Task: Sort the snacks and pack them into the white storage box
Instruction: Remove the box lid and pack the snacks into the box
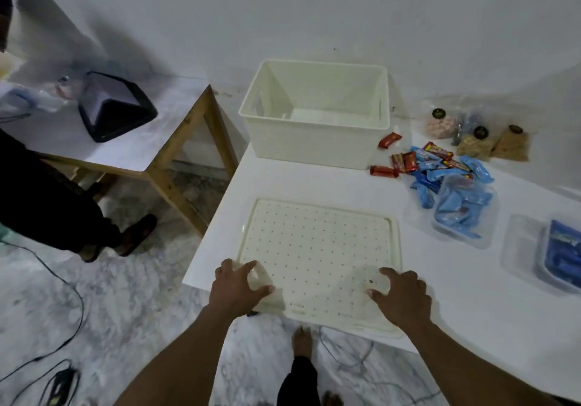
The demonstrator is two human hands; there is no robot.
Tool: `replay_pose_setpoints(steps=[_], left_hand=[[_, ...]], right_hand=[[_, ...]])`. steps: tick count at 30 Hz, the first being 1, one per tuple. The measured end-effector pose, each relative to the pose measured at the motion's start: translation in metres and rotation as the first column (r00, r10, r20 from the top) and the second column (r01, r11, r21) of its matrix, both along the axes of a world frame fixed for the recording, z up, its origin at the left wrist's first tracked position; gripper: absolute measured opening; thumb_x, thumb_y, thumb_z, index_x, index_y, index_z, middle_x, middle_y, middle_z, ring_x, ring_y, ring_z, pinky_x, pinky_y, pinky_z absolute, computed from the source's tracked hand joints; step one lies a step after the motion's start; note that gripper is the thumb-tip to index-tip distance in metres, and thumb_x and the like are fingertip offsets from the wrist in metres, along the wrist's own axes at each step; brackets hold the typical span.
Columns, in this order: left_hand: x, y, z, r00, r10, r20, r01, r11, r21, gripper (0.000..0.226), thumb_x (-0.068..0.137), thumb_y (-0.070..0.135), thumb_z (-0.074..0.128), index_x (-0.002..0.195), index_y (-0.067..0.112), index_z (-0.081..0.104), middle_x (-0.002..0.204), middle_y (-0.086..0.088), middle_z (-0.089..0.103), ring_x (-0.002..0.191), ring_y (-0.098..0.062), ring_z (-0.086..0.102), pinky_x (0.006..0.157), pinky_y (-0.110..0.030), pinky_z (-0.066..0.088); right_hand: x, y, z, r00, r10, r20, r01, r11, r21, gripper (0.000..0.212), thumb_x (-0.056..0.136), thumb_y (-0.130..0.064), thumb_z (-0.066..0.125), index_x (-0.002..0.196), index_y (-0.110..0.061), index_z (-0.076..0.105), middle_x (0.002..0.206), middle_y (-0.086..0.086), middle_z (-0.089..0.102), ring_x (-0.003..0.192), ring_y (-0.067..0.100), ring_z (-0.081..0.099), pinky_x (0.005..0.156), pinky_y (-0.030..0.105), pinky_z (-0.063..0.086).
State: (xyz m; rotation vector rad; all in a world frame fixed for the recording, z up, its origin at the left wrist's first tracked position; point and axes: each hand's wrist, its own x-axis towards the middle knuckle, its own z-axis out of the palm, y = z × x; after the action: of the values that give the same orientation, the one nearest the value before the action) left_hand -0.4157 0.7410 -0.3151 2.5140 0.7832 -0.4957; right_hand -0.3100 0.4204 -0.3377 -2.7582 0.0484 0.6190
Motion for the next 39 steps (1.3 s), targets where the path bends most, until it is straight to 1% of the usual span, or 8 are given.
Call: replay_pose_setpoints(steps=[8, 12, 14, 16, 22, 28, 35, 39], left_hand=[[0.033, 0.004, 0.012, 0.975, -0.093, -0.2, 0.126, 0.98, 0.154, 0.066, 0.082, 0.067, 0.056, 0.139, 0.035, 0.046, 0.155, -0.013, 0.026, 0.144, -0.039, 0.019, 0.116, -0.051, 0.023], [0.094, 0.006, 0.049, 0.952, -0.199, -0.234, 0.181, 0.979, -0.094, 0.057, 0.088, 0.052, 0.063, 0.134, 0.021, 0.054, 0.144, -0.008, 0.047, 0.127, -0.027, 0.048, 0.106, -0.04, 0.043], [0.136, -0.002, 0.075, 0.925, -0.288, -0.25, 0.234, 0.946, -0.223, 0.052, 0.094, 0.046, 0.059, 0.131, 0.01, 0.058, 0.138, -0.011, 0.054, 0.105, -0.021, 0.058, 0.084, -0.028, 0.05], [0.178, -0.014, 0.101, 0.931, -0.317, -0.181, 0.275, 0.935, -0.222, 0.051, 0.096, 0.046, 0.055, 0.128, 0.007, 0.061, 0.135, -0.01, 0.057, 0.1, -0.02, 0.059, 0.076, -0.024, 0.046], [0.303, -0.068, 0.144, 0.929, -0.357, 0.102, 0.371, 0.885, -0.281, 0.047, 0.085, 0.05, 0.068, 0.124, 0.024, 0.064, 0.141, 0.002, 0.054, 0.129, -0.02, 0.051, 0.096, -0.023, 0.035], [0.388, -0.159, 0.167, 0.839, -0.495, 0.228, 0.544, 0.788, -0.289, 0.042, 0.086, 0.046, 0.068, 0.123, 0.027, 0.064, 0.135, 0.002, 0.059, 0.118, -0.015, 0.059, 0.1, -0.025, 0.043], [0.451, -0.241, 0.151, 0.824, -0.457, 0.334, 0.558, 0.754, -0.345, 0.038, 0.089, 0.042, 0.066, 0.125, 0.031, 0.062, 0.128, 0.001, 0.06, 0.109, -0.011, 0.061, 0.083, -0.014, 0.043], [0.493, -0.281, 0.121, 0.857, -0.396, 0.33, 0.505, 0.773, -0.384, 0.035, 0.089, 0.033, 0.069, 0.123, 0.028, 0.065, 0.128, -0.002, 0.059, 0.091, -0.003, 0.059, 0.056, 0.001, 0.041]], right_hand=[[0.045, 0.012, 0.023, 0.985, 0.041, -0.17, -0.057, 0.994, -0.092, 0.044, 0.084, -0.052, 0.055, 0.125, -0.035, 0.059, 0.131, 0.007, 0.044, 0.129, 0.03, 0.04, 0.103, 0.043, 0.041], [0.095, 0.011, 0.058, 0.978, 0.088, -0.19, -0.08, 0.995, 0.054, 0.04, 0.084, -0.045, 0.065, 0.117, -0.025, 0.066, 0.132, 0.004, 0.058, 0.124, 0.025, 0.052, 0.106, 0.037, 0.043], [0.128, 0.008, 0.085, 0.98, 0.096, -0.175, -0.075, 0.989, 0.128, 0.033, 0.085, -0.04, 0.068, 0.112, -0.02, 0.068, 0.128, 0.003, 0.06, 0.118, 0.021, 0.056, 0.098, 0.029, 0.044], [0.163, 0.003, 0.113, 0.988, 0.08, -0.134, -0.055, 0.982, 0.178, 0.032, 0.086, -0.04, 0.069, 0.11, -0.02, 0.067, 0.12, 0.002, 0.062, 0.107, 0.018, 0.059, 0.084, 0.024, 0.042], [0.243, -0.029, 0.18, 0.996, -0.038, 0.079, 0.02, 0.975, 0.22, 0.021, 0.084, -0.031, 0.068, 0.103, -0.021, 0.071, 0.107, 0.0, 0.064, 0.103, 0.017, 0.06, 0.081, 0.025, 0.04], [0.284, -0.097, 0.198, 0.97, -0.198, 0.138, 0.15, 0.943, 0.297, 0.015, 0.083, -0.029, 0.072, 0.097, -0.025, 0.068, 0.108, -0.004, 0.063, 0.096, 0.012, 0.059, 0.072, 0.019, 0.04], [0.334, -0.187, 0.166, 0.94, -0.332, 0.079, 0.276, 0.876, 0.394, 0.018, 0.084, -0.026, 0.073, 0.1, -0.02, 0.07, 0.115, -0.005, 0.061, 0.1, 0.011, 0.054, 0.083, 0.021, 0.036], [0.375, -0.231, 0.14, 0.936, -0.346, 0.061, 0.292, 0.863, 0.413, 0.022, 0.085, -0.024, 0.073, 0.105, -0.018, 0.07, 0.112, -0.005, 0.059, 0.098, 0.014, 0.055, 0.082, 0.022, 0.036]])
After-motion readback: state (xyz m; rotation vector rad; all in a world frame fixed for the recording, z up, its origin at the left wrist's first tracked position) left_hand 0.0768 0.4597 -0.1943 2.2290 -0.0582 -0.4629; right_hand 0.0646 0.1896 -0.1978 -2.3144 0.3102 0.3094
